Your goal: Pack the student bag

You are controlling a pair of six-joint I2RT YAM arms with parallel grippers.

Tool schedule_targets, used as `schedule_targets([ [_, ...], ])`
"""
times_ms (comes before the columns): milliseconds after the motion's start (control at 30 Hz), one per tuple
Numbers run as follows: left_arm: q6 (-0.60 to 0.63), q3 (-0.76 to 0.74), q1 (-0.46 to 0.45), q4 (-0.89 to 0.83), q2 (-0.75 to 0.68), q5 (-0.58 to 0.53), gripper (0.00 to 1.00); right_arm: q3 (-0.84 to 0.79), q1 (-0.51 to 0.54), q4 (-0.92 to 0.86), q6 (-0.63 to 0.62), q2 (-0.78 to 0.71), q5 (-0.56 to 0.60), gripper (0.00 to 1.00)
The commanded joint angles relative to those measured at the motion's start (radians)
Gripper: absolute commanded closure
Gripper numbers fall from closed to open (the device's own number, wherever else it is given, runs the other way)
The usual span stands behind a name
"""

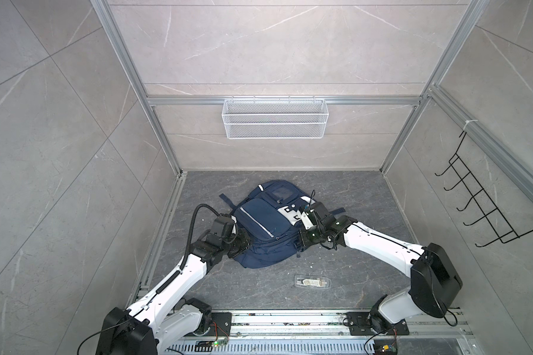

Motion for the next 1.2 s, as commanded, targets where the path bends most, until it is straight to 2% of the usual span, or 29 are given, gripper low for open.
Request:
schedule_targets([
  [0, 0.029, -0.015, 0.023, -0.025, 0.009, -0.102, 1.00, -0.008, -0.051, -0.093, 0.018, -0.010, 0.164, 0.78],
  [167, 0.020, -0.027, 0.019, 0.001, 0.029, -0.095, 1.00, -0.055, -0.038, -0.105, 0.026, -0.116, 0.249, 0.64],
  [233, 0.023, -0.028, 0.010, 0.008, 0.044, -0.101, 1.00, -0.090, 0.019, -0.054, 0.041, -0.180, 0.278, 0.57],
  [300, 0.025, -0.039, 0.000, 0.021, 0.055, -0.114, 1.00, -0.103, 0.081, 0.002, 0.055, -0.203, 0.270, 0.55],
  [500, 0.014, -0.055, -0.025, 0.041, 0.095, -0.114, 1.00, -0.082, 0.188, 0.161, 0.053, -0.140, 0.138, 0.49],
  [600, 0.010, -0.063, -0.036, 0.041, 0.088, -0.121, 1.00, -0.040, 0.229, 0.192, 0.050, -0.064, 0.111, 0.45],
  [800, 0.008, -0.067, -0.038, 0.018, 0.053, -0.132, 1.00, -0.006, 0.236, 0.235, 0.066, 0.049, 0.091, 0.37],
  [1167, 0.006, -0.081, -0.037, 0.040, 0.051, -0.111, 1.00, 0.023, 0.236, 0.288, 0.061, 0.115, 0.040, 0.34],
])
